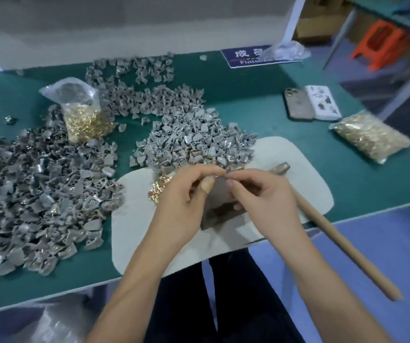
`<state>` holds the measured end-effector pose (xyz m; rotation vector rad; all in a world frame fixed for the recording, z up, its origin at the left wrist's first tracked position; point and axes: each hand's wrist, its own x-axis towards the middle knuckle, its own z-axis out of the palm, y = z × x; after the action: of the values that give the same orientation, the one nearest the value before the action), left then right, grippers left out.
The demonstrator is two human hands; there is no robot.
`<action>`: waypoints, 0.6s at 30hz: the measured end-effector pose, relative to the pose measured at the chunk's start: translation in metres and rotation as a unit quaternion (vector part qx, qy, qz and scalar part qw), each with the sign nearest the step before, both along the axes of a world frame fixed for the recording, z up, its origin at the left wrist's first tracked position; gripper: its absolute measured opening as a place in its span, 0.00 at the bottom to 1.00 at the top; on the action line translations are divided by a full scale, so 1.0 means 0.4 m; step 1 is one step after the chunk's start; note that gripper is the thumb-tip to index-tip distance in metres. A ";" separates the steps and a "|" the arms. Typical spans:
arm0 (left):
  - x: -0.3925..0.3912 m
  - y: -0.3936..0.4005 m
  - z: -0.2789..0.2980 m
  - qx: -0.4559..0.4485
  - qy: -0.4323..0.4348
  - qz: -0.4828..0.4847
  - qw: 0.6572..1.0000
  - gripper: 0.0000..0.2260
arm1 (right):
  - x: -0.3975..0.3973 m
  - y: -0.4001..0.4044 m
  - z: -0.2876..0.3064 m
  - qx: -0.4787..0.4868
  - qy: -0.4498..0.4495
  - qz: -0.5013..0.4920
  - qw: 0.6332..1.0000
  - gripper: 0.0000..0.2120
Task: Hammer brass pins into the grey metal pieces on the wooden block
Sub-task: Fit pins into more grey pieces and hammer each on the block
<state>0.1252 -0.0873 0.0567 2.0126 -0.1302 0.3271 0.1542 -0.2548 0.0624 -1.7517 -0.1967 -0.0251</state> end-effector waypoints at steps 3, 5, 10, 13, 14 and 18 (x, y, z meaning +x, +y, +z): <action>-0.002 -0.039 -0.025 -0.070 0.001 0.015 0.997 0.08 | 0.014 -0.024 -0.009 -0.012 -0.015 -0.015 1.000 0.11; -0.002 -0.057 -0.040 -0.078 -0.008 0.037 0.996 0.08 | 0.026 -0.037 -0.018 -0.017 -0.017 -0.021 1.000 0.11; 0.010 -0.079 -0.057 -0.098 0.011 0.061 0.993 0.11 | 0.039 -0.052 -0.041 -0.012 -0.017 -0.004 1.000 0.11; 0.020 -0.089 -0.059 -0.102 0.020 0.075 0.992 0.07 | 0.052 -0.061 -0.056 -0.025 -0.026 0.012 0.999 0.06; 0.022 -0.092 -0.060 -0.093 0.019 0.078 0.992 0.06 | 0.057 -0.063 -0.060 -0.029 -0.024 0.014 0.999 0.06; 0.017 -0.096 -0.067 -0.035 0.018 0.096 0.995 0.03 | 0.067 -0.066 -0.076 -0.007 -0.016 0.017 1.000 0.04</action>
<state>0.1319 -0.1259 0.0300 1.9646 0.0969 0.4116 0.1810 -0.2810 0.0318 -1.7619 -0.2503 -0.0263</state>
